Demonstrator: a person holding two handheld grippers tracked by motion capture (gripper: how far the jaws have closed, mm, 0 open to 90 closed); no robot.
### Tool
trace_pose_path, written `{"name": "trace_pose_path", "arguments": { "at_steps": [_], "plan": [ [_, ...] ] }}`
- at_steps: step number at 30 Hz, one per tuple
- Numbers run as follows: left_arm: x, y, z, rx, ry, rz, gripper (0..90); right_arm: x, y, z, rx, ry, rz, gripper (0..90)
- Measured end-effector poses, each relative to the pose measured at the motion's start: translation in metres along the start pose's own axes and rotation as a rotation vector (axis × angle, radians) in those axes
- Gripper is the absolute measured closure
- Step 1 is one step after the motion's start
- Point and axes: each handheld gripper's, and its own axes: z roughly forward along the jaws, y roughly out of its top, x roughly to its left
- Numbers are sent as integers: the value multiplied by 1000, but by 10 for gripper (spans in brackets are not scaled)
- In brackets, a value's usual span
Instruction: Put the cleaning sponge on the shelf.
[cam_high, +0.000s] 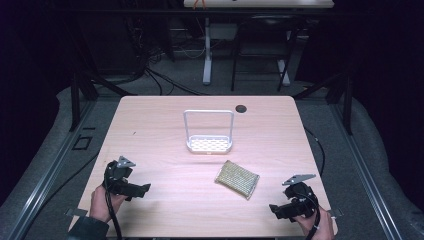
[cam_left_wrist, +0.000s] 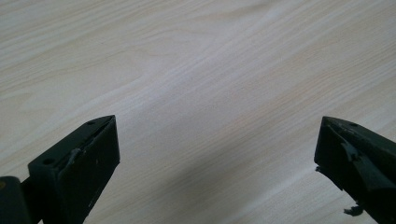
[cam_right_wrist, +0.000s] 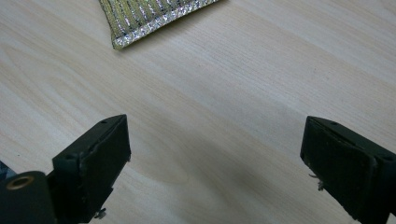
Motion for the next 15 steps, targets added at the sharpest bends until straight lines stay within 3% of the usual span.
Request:
{"name": "trace_pose_path", "arguments": {
  "at_steps": [15],
  "plan": [
    [-1,1,1,10,-13,8,1,3,5,1,-8,12,-23,72]
  ]
}}
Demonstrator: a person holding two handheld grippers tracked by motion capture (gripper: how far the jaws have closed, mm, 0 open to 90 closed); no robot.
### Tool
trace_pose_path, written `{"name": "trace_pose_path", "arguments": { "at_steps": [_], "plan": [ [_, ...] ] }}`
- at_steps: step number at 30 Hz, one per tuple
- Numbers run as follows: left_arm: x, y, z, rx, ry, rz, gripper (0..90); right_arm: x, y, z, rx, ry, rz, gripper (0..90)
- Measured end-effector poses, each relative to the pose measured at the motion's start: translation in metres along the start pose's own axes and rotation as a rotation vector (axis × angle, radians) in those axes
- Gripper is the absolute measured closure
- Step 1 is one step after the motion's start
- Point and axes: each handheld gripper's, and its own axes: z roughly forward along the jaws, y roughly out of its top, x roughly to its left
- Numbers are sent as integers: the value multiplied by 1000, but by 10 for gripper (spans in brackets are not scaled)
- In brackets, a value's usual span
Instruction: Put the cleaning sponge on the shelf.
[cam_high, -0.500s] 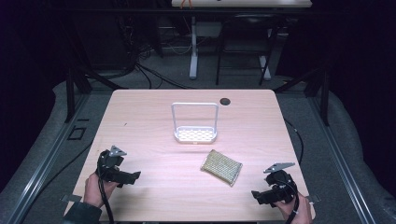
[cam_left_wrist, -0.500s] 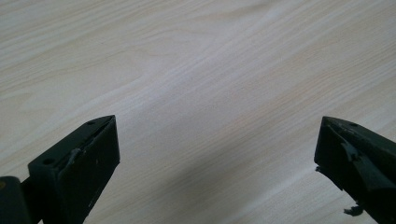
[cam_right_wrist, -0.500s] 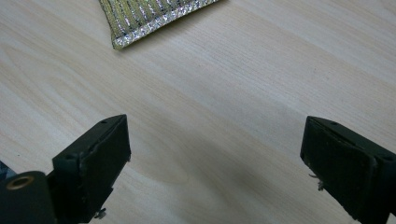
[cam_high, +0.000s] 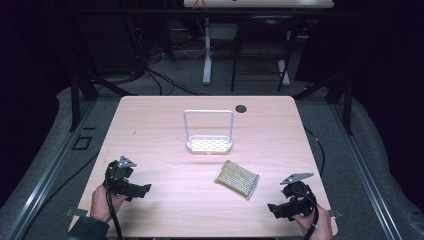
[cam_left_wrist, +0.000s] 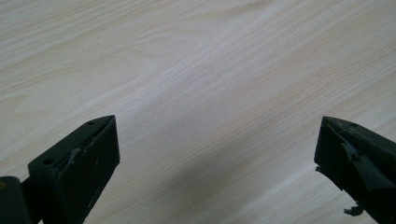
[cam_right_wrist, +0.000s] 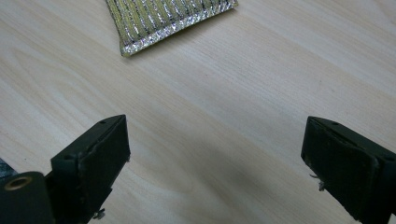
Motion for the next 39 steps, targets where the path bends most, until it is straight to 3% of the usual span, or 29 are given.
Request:
{"name": "trace_pose_path", "arguments": {
  "at_steps": [11,16,31,39],
  "plan": [
    [-1,1,1,2,-10,4,1,4,13,5,-5,18,-34,58],
    [-1,1,2,1,-18,2,2,5,24,12,-5,25,-71,45],
    [-1,2,3,3,-28,6,1,13,65,41,6,85,-168,4],
    [-2,3,4,7,-35,9,2,24,88,67,40,109,-222,0]
  ]
}}
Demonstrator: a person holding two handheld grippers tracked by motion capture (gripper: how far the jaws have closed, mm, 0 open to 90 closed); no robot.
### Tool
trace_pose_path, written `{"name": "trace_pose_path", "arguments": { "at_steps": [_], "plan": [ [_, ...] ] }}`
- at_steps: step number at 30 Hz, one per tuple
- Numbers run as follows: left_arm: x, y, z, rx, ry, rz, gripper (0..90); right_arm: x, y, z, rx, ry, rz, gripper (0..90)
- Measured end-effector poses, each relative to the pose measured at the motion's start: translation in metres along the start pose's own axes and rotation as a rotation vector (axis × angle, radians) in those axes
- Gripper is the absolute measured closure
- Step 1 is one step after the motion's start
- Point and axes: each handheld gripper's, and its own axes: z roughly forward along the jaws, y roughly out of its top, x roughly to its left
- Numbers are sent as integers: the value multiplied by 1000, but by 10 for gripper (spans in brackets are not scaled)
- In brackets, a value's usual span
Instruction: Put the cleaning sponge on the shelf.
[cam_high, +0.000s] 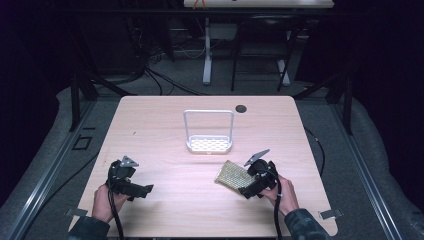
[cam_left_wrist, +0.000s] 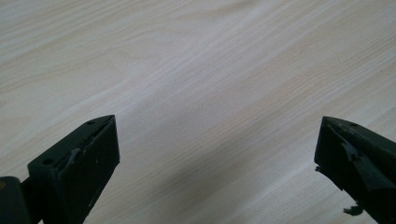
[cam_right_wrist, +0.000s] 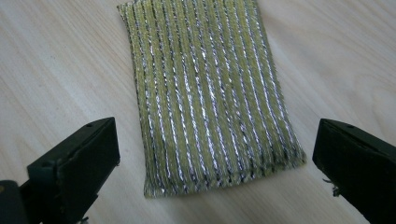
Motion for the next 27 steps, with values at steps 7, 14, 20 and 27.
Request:
{"name": "trace_pose_path", "arguments": {
  "at_steps": [7,14,20,27],
  "plan": [
    [0,0,1,5,-4,3,1,0,10,15,31,6,-12,32],
    [0,0,1,13,-9,6,2,-1,13,20,46,0,-7,101],
    [-1,0,2,18,-7,3,2,0,11,23,57,-4,-14,141],
    [-2,-1,3,23,-5,5,2,4,10,23,59,-11,-42,277]
  ]
}}
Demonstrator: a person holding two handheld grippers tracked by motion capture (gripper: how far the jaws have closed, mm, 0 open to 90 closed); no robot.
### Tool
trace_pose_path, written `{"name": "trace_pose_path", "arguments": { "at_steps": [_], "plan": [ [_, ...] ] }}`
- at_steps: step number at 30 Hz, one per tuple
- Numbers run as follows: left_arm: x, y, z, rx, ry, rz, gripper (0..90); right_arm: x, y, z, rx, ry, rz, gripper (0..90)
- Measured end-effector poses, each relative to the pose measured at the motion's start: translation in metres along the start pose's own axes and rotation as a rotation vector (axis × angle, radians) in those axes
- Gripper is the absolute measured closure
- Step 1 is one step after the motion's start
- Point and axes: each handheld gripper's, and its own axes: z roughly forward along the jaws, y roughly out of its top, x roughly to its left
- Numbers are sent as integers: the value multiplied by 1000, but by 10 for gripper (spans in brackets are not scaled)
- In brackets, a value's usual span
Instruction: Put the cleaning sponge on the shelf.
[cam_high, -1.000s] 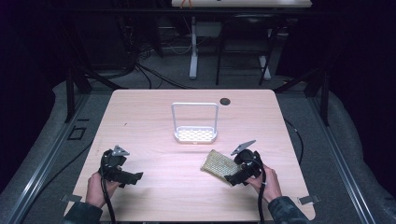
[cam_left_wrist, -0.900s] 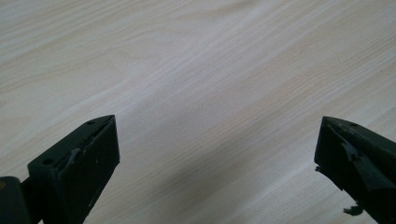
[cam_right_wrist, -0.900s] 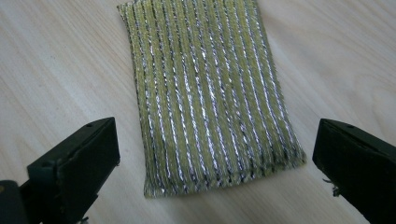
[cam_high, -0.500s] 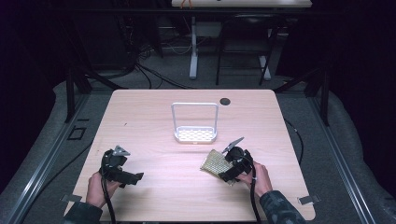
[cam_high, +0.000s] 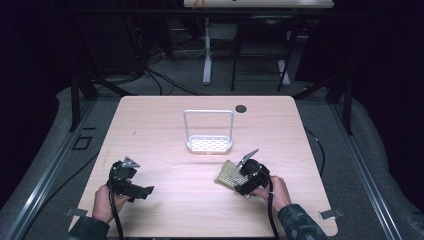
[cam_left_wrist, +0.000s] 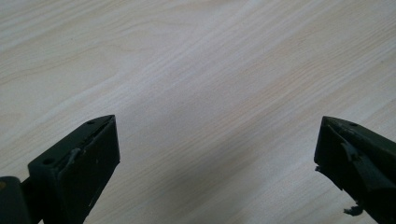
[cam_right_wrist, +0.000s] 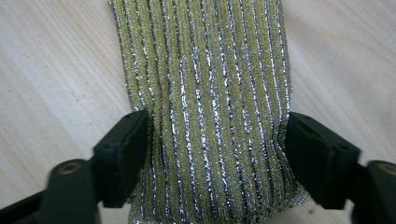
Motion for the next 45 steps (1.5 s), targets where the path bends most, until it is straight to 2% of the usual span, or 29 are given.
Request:
{"name": "trace_pose_path", "arguments": {
  "at_steps": [6,12,16,20,35,45],
  "plan": [
    [0,0,1,12,-3,9,2,1,-1,-3,-20,0,0,430],
    [0,1,1,12,-1,11,2,3,-2,-6,-41,-17,4,509],
    [1,0,0,6,4,3,3,4,-2,-11,-58,-28,1,515],
    [2,1,0,4,3,3,2,2,-3,-20,-89,-31,19,516],
    [1,1,0,0,11,6,3,2,-6,-38,-123,-41,47,516],
    [2,1,0,-4,17,4,3,9,0,-44,-141,-38,38,518]
  ]
}}
